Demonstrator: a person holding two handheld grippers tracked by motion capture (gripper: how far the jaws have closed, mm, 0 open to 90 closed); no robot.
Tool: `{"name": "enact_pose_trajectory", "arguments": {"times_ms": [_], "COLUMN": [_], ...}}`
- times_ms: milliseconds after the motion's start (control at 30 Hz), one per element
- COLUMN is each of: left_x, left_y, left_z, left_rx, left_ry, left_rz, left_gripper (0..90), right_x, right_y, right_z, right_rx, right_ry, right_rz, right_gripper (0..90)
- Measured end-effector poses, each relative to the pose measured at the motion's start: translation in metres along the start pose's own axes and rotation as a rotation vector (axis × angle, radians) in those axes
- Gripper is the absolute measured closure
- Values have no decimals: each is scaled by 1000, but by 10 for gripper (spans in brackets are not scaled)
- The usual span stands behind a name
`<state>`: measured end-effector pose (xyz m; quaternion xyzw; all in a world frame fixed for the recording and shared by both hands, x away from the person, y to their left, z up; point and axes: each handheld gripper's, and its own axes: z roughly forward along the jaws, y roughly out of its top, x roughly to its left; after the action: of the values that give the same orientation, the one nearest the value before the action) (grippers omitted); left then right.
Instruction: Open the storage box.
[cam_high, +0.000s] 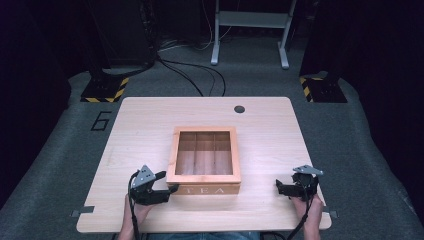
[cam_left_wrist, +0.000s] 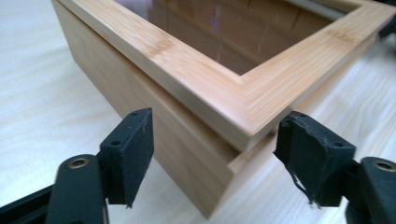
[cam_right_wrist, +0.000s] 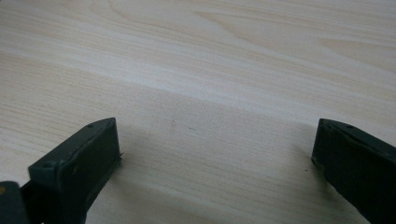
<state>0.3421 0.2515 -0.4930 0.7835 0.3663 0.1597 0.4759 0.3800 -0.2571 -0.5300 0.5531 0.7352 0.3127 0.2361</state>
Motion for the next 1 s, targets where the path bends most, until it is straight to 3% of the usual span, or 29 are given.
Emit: {"name": "enact_pose_trajectory", "arguments": {"times_ms": [233,367,567,733,800,1000], "left_x": [-1,4,25,50,59,82], "left_y": [-8,-15,-33,-47,-53,-65], "left_z": [-2,-13,-33,-47,-50,-54], "left_rx": [24,52,75,161,164,220], "left_ry": [18,73,169,268,300,362], "left_rz": [-1,6,-65,-96,-116,-168], "left_gripper": [147,101,66,36,23,2], "right_x": [0,0,0,0,0,0], "right_y": [0,0,0,0,0,0], "right_z": [0,0,0,0,0,0], "right_rx": [-1,0,-1,0,-1,-1], "right_ry": [0,0,0,0,-1,-1], "right_rz": [0,0,-1,0,-1,0], "right_gripper": [7,7,7,7,7,7]}}
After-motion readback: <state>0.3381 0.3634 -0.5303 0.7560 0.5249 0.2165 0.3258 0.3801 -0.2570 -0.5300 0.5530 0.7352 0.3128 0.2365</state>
